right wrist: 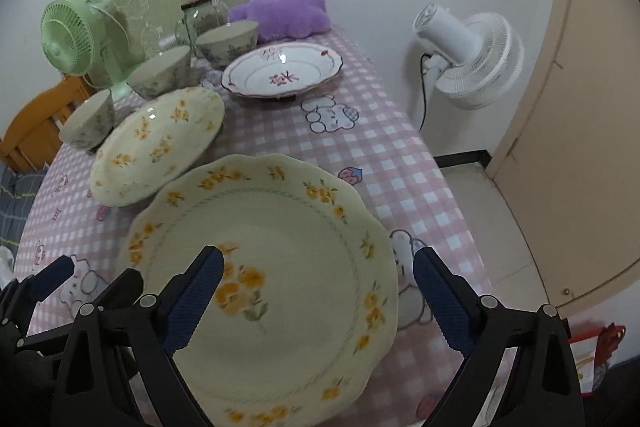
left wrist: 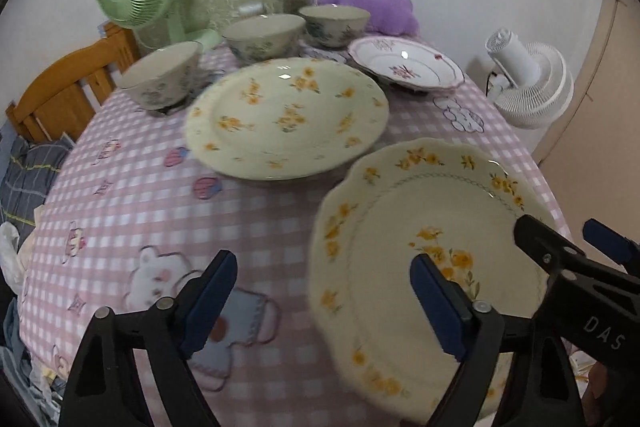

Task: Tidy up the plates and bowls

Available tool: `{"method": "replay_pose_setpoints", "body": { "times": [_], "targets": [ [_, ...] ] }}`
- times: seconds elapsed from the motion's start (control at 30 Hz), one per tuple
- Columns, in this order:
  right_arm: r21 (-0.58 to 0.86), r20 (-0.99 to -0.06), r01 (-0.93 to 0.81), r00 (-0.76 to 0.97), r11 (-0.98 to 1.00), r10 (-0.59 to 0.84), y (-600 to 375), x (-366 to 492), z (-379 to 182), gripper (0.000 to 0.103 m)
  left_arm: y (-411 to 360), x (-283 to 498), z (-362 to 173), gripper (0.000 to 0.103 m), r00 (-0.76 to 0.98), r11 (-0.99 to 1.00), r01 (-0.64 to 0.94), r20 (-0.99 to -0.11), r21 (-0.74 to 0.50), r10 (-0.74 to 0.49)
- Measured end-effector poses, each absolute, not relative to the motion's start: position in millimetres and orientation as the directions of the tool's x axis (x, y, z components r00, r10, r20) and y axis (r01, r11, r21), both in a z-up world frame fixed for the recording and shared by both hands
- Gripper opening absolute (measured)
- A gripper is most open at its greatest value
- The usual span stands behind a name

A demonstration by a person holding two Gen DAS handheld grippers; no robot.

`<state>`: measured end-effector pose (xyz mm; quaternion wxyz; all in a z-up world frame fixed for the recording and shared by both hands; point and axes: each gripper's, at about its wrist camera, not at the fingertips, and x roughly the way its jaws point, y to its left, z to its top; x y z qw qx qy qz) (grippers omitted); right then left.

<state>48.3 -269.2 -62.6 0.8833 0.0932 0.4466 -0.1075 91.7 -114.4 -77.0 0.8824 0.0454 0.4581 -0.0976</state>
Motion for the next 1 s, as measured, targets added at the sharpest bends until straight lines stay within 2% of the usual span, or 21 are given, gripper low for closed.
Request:
{"method": "replay_pose_setpoints", "body": {
  "times": [0.27,0.4,0.5,0.63,1.0],
  "targets": [
    [0.103,-0.853,0.201,0.521,0.974,-0.018,-298.9,95.2,-95.4,0.089,-138.2,121.5,-98.6,0.078,0.506,0.985,0.171,-0.858,-0.003,-0.090],
    [0.101,-0.892,0.181,0.453,0.978,0.008,-307.1,105.0,-113.3,0.075,-142.6,122.8,-104.3,0.078,0.488,0.988,0.153,-0.867,-0.027,-0.099],
    [0.131,-0.893,0.152,0.447,0.980,0.050,-308.5,103.9,-116.0,0.074,-143.8,121.8,-111.8,0.075,0.452,0.989,0.142,-0.887,-0.027,-0.089],
    [0.138,-0.896,0.090,0.436,0.986,0.085,-302.0,105.3,-116.8,0.069,-143.0,122.2,-112.7,0.075,0.438,0.991,0.127,-0.895,-0.030,-0.083],
    [0.129,-0.904,0.101,0.422,0.986,0.075,-289.2,102.8,-115.8,0.069,-132.4,116.8,-109.6,0.073,0.425,0.993,0.117,-0.903,-0.017,-0.066]
  ]
}}
